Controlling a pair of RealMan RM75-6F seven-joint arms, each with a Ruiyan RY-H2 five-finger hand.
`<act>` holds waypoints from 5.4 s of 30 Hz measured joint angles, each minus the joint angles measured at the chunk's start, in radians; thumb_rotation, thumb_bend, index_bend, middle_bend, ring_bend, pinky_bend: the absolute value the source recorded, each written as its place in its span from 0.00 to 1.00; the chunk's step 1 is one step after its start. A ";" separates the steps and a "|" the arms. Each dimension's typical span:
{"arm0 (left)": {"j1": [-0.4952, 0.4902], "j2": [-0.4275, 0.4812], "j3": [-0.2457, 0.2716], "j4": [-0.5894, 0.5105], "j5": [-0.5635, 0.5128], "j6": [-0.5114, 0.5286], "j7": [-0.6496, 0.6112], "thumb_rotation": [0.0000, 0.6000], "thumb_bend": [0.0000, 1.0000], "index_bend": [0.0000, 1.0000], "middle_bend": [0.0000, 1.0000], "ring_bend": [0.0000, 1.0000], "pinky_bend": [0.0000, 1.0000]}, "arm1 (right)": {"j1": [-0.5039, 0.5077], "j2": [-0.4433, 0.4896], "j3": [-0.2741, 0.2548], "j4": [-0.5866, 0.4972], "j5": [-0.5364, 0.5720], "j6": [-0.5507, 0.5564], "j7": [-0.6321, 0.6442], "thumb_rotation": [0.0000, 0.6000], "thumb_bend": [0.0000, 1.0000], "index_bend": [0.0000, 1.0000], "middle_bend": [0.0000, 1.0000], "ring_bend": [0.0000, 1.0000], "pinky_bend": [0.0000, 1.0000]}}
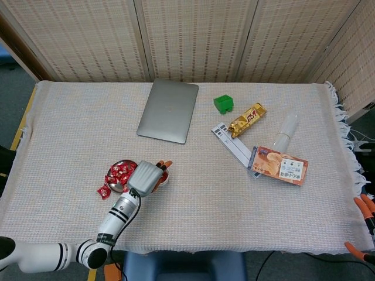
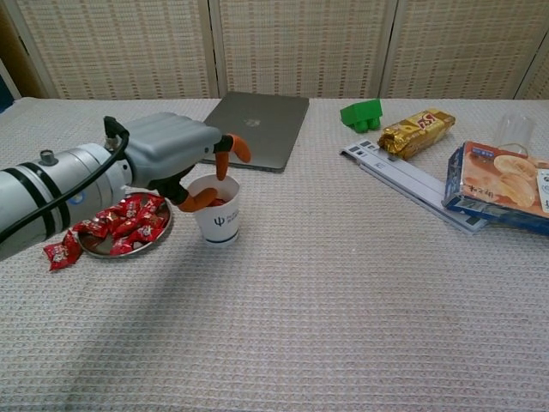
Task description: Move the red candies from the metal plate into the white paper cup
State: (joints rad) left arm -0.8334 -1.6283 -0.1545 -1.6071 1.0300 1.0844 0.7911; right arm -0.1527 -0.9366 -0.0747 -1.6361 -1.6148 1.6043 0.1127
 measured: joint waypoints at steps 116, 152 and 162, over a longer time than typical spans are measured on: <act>0.525 -0.079 0.132 0.471 0.299 0.199 -0.225 1.00 0.44 0.39 0.45 0.78 1.00 | 0.017 -0.001 -0.041 -0.009 -0.084 -0.006 -0.028 1.00 0.06 0.00 0.00 0.00 0.00; 0.532 -0.059 0.106 0.422 0.377 0.264 -0.317 1.00 0.47 0.68 0.72 0.79 1.00 | 0.027 -0.003 -0.036 -0.016 -0.065 -0.028 -0.039 1.00 0.06 0.00 0.00 0.00 0.00; 0.434 0.019 0.025 0.121 0.400 0.234 -0.184 1.00 0.47 0.68 0.72 0.79 1.00 | 0.033 -0.002 -0.031 -0.019 -0.048 -0.039 -0.036 1.00 0.06 0.00 0.00 0.00 0.00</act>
State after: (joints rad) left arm -0.3998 -1.6088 -0.1298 -1.4857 1.4299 1.3179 0.6070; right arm -0.1201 -0.9381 -0.1053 -1.6554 -1.6630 1.5655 0.0762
